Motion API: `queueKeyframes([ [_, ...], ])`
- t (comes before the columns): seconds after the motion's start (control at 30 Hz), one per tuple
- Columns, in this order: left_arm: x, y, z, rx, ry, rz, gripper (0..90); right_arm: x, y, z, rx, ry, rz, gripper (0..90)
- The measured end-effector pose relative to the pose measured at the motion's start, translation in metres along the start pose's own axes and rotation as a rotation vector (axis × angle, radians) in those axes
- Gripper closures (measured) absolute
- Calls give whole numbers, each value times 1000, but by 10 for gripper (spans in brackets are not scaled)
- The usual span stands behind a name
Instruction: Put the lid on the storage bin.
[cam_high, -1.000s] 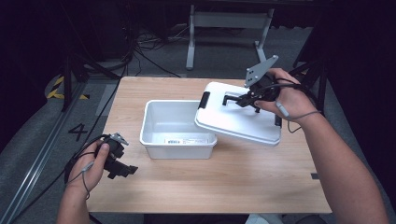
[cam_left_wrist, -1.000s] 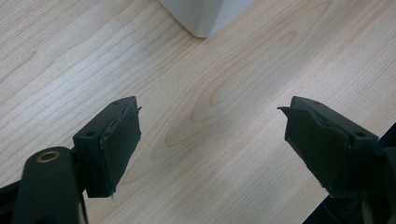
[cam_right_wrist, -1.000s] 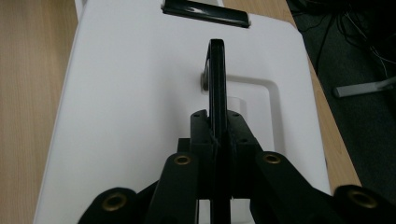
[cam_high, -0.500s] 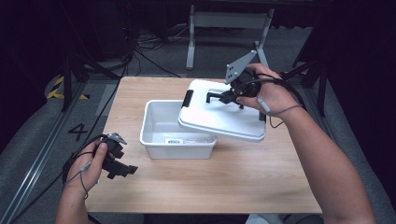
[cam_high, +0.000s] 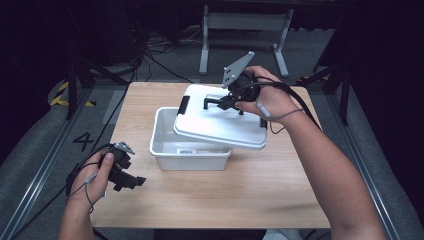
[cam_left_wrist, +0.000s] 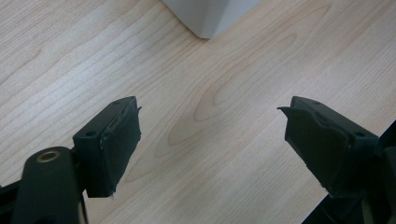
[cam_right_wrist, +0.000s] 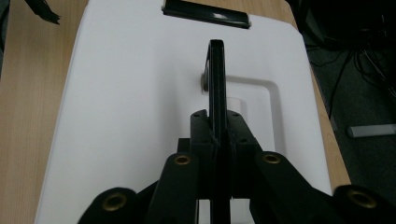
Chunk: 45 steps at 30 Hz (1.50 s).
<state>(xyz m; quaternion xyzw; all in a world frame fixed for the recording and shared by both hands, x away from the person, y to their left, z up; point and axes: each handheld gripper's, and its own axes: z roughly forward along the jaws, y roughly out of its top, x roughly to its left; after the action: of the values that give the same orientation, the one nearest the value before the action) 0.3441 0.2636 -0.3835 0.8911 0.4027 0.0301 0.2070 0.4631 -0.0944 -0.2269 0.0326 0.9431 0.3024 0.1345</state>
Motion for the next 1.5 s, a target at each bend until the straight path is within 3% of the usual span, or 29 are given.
queueKeyframes([
  [0.23,2,-1,0,-4,0,-11,186,0,10,18,0,6,-19,847],
  [0.33,2,-2,-1,-9,7,-6,187,2,16,27,-28,11,-22,847],
  [0.47,3,-3,-4,-12,5,-10,187,4,21,42,-40,41,-36,847],
  [0.67,4,-3,-4,-12,3,-12,185,5,25,60,-23,61,-67,847],
  [0.87,5,-6,-3,-10,3,-15,186,7,29,72,-31,86,-109,847],
  [1.5,5,-8,-5,-11,4,-25,185,11,31,99,-3,110,-136,847],
])
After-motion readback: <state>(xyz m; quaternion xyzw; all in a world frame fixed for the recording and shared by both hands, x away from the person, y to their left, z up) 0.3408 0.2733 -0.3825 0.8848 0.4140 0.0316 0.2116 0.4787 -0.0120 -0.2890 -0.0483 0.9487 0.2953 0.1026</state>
